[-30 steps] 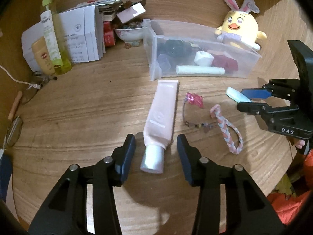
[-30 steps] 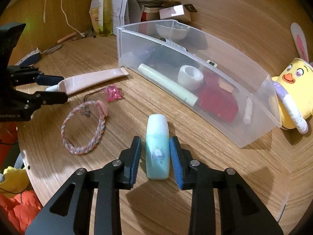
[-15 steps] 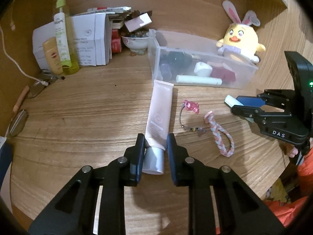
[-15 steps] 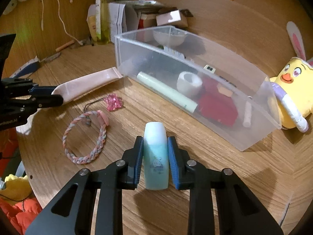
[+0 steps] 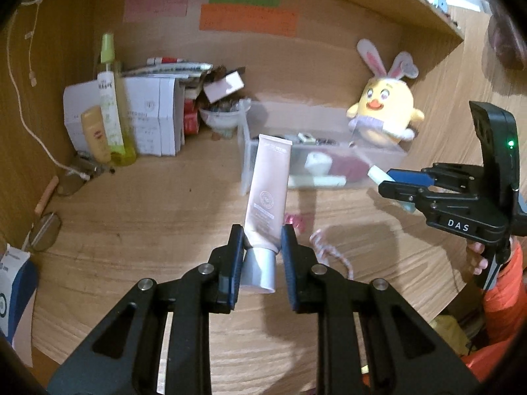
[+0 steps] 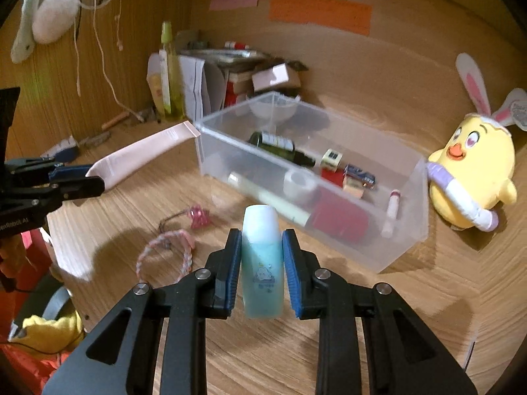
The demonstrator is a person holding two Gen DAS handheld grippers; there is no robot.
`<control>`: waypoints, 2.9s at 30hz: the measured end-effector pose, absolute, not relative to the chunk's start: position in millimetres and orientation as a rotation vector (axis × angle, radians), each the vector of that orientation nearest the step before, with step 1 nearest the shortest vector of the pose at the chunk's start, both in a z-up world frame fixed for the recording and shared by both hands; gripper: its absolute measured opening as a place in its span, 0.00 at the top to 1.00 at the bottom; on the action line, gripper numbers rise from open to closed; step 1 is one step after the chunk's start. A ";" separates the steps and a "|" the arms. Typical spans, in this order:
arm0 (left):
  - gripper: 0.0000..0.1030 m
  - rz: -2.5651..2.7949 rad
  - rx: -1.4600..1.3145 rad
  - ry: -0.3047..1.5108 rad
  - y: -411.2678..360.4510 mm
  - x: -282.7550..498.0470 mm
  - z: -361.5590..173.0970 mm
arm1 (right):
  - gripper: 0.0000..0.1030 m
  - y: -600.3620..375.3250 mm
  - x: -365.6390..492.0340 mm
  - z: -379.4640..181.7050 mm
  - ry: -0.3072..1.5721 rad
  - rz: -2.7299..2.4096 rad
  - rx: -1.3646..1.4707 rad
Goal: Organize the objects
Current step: 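Carry the bottle and tube over the clear box with both tools, then open both tools to drop the bottle and tube into the box, then grasp the braided bracelet with the right tool while the left reaches the pink charm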
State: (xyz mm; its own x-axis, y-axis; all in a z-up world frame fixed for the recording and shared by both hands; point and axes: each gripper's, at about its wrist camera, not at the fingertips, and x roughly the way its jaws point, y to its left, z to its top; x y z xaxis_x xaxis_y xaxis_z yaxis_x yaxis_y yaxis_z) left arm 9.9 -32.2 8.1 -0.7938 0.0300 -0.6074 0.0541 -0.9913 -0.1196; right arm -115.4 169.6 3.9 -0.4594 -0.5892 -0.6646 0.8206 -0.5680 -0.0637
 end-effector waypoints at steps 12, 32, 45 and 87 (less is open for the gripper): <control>0.78 -3.006 0.906 0.229 -27.5 -8.5 34.9 | 0.78 182.6 -127.6 39.0 0.377 -2.163 0.663; 0.78 -3.006 0.916 0.233 -24.2 -72.9 53.2 | 0.78 175.0 -177.0 65.4 0.324 -2.236 0.623; 0.78 -2.926 1.009 0.312 -32.7 -133.3 34.5 | 0.78 150.3 -217.3 46.0 0.347 -2.220 0.720; 0.28 -2.930 0.987 0.137 -19.7 -95.7 39.3 | 0.37 151.3 -201.2 32.8 0.379 -2.211 0.791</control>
